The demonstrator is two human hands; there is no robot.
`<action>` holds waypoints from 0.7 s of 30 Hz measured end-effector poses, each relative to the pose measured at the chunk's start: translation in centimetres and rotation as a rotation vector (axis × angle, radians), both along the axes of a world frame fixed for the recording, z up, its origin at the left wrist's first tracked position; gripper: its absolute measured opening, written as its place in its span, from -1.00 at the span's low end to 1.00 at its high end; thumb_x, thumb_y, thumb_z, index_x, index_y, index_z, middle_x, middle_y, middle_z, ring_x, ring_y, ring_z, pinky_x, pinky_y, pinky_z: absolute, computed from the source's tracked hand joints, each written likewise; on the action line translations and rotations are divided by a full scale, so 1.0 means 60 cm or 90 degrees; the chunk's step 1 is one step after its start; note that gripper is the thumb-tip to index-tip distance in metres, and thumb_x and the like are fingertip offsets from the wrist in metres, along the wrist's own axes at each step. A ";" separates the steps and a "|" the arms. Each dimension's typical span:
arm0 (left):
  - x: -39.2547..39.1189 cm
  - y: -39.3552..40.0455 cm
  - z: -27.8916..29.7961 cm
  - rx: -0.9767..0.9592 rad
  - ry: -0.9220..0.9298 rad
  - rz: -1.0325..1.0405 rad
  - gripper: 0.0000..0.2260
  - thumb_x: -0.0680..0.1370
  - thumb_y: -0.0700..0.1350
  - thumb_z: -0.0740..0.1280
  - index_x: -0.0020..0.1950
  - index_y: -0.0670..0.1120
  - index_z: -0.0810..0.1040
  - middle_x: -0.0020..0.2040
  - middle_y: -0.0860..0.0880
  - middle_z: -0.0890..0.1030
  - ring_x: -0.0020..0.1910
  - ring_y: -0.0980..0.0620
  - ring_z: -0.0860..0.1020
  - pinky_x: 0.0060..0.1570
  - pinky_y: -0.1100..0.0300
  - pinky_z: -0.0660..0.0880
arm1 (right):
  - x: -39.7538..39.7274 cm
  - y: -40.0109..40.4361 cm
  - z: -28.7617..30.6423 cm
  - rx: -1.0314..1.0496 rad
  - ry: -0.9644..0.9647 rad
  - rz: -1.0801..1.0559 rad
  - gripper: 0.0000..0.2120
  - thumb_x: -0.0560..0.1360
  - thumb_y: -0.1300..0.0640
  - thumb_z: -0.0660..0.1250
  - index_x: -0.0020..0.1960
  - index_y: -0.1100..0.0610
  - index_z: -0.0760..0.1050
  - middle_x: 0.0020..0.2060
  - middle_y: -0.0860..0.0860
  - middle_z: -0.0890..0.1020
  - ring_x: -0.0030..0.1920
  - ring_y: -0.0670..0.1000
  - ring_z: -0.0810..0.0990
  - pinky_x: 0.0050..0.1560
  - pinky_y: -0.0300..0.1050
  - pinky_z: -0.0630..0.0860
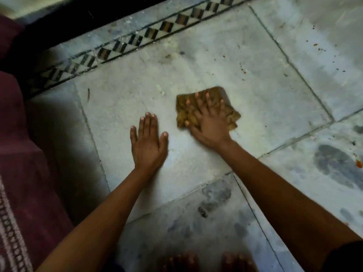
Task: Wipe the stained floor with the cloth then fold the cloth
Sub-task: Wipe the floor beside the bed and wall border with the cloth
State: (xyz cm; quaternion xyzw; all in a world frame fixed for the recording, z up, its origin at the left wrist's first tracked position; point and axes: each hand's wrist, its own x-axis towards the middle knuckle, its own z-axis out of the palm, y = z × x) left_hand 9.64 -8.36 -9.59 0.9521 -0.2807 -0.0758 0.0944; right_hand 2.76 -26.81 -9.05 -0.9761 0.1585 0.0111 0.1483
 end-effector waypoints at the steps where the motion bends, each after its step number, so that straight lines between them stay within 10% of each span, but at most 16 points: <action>1: 0.006 -0.001 0.003 -0.005 -0.004 0.006 -0.41 0.56 0.14 -0.13 0.54 -0.08 0.06 0.55 -0.06 0.06 0.53 0.03 -0.02 0.46 0.02 -0.22 | -0.010 0.018 -0.005 -0.007 -0.028 0.055 -0.33 0.46 -0.24 -0.09 0.50 0.04 0.11 0.49 0.13 0.16 0.50 0.24 0.03 0.40 0.34 -0.13; 8: 0.139 -0.020 0.006 -0.003 0.033 0.109 -0.50 0.64 0.08 -0.07 0.55 -0.02 -0.06 0.56 -0.06 -0.05 0.53 0.00 -0.11 0.46 -0.01 -0.23 | -0.025 0.052 -0.023 -0.062 -0.056 0.161 -0.40 0.50 -0.22 0.02 0.48 -0.01 0.18 0.48 0.09 0.23 0.47 0.21 0.15 0.37 0.32 -0.03; 17: 0.143 -0.023 -0.018 0.023 -0.022 0.107 -0.46 0.59 0.14 -0.13 0.54 0.00 -0.06 0.56 -0.07 -0.04 0.53 -0.01 -0.08 0.46 -0.04 -0.18 | 0.101 -0.037 -0.014 -0.045 -0.011 -0.128 -0.30 0.43 -0.30 -0.23 0.52 -0.07 0.01 0.53 0.04 0.04 0.52 0.15 -0.09 0.39 0.19 -0.34; 21: 0.140 -0.025 -0.020 0.030 -0.034 0.106 -0.45 0.58 0.14 -0.13 0.55 0.00 -0.05 0.56 -0.08 -0.03 0.53 -0.03 -0.07 0.46 -0.05 -0.17 | 0.119 0.030 -0.009 -0.046 -0.025 0.037 -0.36 0.49 -0.24 -0.13 0.50 -0.02 0.11 0.50 0.09 0.15 0.50 0.22 0.02 0.39 0.27 -0.28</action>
